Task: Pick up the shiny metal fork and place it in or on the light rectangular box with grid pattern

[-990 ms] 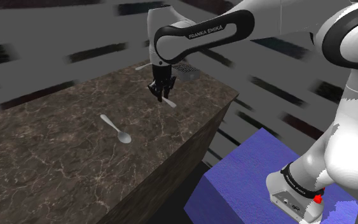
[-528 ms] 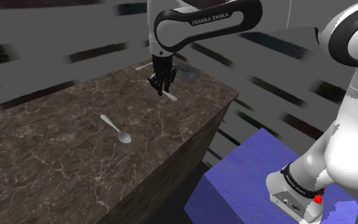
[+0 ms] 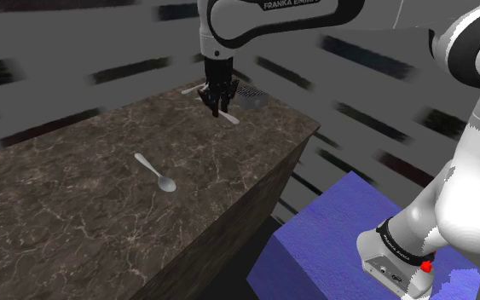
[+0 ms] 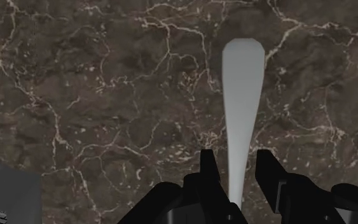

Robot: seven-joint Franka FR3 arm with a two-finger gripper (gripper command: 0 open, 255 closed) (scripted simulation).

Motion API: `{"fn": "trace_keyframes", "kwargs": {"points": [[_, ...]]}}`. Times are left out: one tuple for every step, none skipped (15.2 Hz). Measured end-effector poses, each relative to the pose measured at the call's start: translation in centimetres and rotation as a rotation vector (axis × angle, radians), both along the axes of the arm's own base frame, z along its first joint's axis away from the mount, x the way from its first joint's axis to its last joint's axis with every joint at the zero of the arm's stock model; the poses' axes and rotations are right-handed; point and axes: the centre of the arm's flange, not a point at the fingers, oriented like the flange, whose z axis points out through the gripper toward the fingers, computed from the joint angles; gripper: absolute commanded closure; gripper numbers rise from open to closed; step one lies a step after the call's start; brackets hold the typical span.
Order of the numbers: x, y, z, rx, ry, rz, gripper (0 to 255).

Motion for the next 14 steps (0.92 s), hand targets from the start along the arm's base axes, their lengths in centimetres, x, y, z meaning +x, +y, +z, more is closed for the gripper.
{"fn": "trace_keyframes", "kwargs": {"points": [[0.0, -0.1, 0.5, 0.0, 0.0, 0.0, 255], [-0.1, -0.1, 1.1, 0.0, 0.0, 0.0, 255], [-0.1, -0.1, 1.6, 0.0, 0.0, 0.0, 255], [-0.1, 0.0, 2.1, 0.0, 0.0, 0.0, 255], [-0.1, 0.0, 2.5, 0.0, 0.0, 0.0, 255], [-0.1, 0.1, 3.1, 0.0, 0.0, 0.0, 255], [-0.1, 0.1, 3.7, 0.0, 0.0, 0.0, 255], [-0.2, 0.0, 4.1, 0.0, 0.0, 0.0, 255], [-0.1, -0.7, 4.4, 0.0, 0.0, 0.0, 255], [0.2, -1.8, 4.4, 0.0, 0.0, 0.0, 255], [0.3, -2.8, 4.3, 0.0, 0.0, -0.001, 255], [0.3, -4.2, 3.9, -0.001, 0.0, -0.001, 255], [0.4, -5.3, 4.2, -0.001, 0.0, -0.001, 255], [0.6, -6.6, 3.9, 0.0, 0.0, -0.001, 255]]}}
